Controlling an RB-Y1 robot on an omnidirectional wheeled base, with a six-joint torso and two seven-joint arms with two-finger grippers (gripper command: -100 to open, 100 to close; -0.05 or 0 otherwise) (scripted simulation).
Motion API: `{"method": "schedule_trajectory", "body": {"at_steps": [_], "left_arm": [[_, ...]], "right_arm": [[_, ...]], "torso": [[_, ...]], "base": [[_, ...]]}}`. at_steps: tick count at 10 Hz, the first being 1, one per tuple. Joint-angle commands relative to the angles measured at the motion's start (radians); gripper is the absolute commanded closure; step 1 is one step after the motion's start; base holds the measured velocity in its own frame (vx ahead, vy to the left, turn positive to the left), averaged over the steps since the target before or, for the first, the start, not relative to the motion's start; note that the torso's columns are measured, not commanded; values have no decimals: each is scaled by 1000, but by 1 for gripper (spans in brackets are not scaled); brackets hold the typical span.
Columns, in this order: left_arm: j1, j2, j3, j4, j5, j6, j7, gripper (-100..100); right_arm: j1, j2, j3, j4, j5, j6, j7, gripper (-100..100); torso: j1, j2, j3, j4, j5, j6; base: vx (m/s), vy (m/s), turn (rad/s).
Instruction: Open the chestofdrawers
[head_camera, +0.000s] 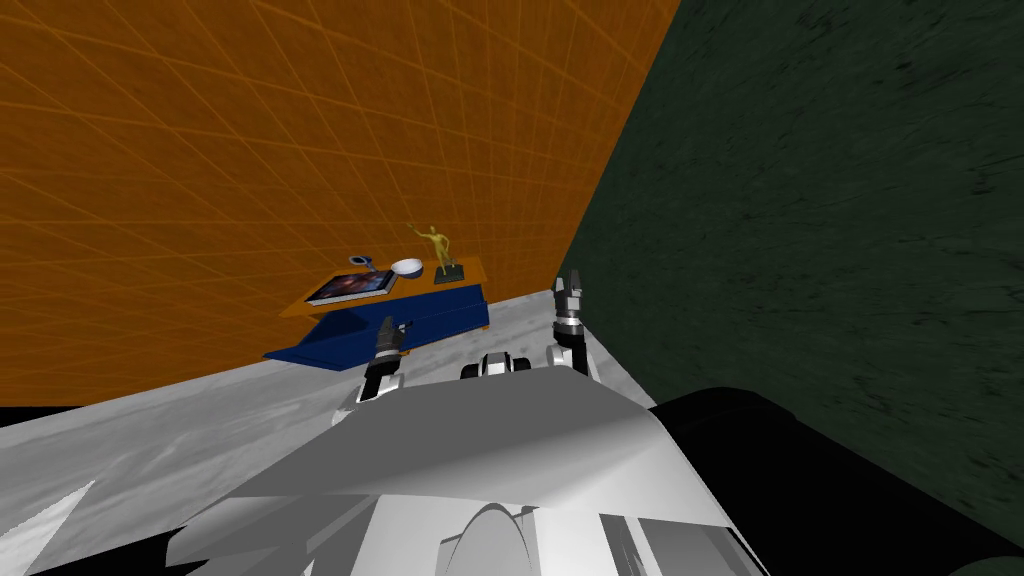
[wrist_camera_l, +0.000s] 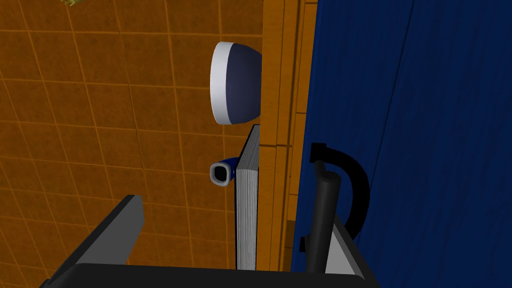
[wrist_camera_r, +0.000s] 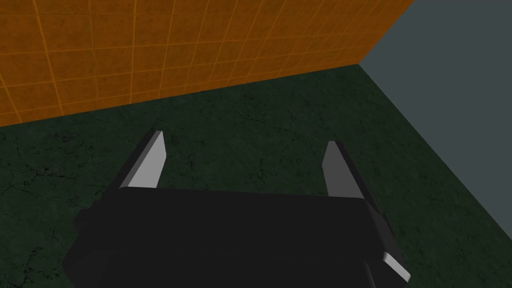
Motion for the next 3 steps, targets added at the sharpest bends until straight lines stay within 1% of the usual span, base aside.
{"method": "schedule_trajectory", "body": {"at_steps": [1, 3], "left_arm": [[1, 0, 0, 1, 0, 1, 0, 0], [1, -1, 0, 1, 0, 1, 0, 0]], "right_arm": [[0, 0, 0, 0, 0, 0, 0, 0], [0, 0, 0, 0, 0, 0, 0, 0]], "torso": [[0, 0, 0, 0, 1, 0], [1, 0, 0, -1, 1, 0]], "base": [[0, 0, 0], [0, 0, 0]]}}
